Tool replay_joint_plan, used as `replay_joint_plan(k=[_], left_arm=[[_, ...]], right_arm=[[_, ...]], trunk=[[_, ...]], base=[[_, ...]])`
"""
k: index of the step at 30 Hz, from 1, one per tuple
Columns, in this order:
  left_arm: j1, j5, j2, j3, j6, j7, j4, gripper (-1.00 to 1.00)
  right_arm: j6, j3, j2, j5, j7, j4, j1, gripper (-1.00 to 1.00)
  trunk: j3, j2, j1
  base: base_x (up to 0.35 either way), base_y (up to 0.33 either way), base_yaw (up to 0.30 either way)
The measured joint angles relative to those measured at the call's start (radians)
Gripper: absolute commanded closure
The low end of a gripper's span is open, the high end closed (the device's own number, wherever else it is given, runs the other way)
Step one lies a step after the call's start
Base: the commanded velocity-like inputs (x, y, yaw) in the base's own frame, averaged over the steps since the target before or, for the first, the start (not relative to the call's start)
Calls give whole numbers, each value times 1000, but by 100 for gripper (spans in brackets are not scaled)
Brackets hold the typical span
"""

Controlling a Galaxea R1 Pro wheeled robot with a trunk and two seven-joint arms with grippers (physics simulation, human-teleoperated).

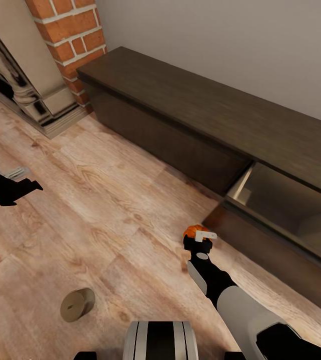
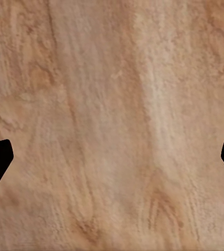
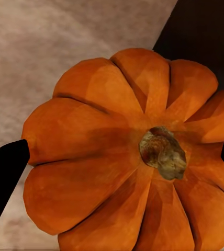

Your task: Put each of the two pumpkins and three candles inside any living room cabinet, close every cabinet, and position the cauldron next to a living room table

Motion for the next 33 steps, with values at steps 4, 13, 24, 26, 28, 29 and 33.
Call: replay_joint_plan(k=[4,13,24,26,28,29,33], left_arm=[[0,0,0,0,0,0,0,-100],[0,0,2,0,1,-3,0,-100],[0,-4,0,0,-11,3,0,-100],[0,-4,-2,-1,-11,4,0,-100],[0,-5,-4,-1,-11,5,1,-100],[0,-5,-5,-1,-11,5,1,-100],[0,-5,-7,-2,-11,7,3,-100]], right_arm=[[0,-1,1,0,0,0,0,100],[-3,1,3,-8,2,-1,2,100],[4,201,22,-8,-111,-251,108,100],[9,250,22,-12,-163,-317,134,100],[71,280,22,-25,-221,-417,170,100],[124,285,22,-31,-243,-472,185,100],[481,290,22,-136,-347,-804,260,100]], trunk=[[0,0,0],[11,1,-2],[54,3,-6],[62,4,-7],[69,4,-8],[73,4,-9],[89,5,-11]], base=[[-149,0,0],[-10,0,0],[0,0,0],[0,0,0],[0,0,0],[0,0,0],[0,0,0]])
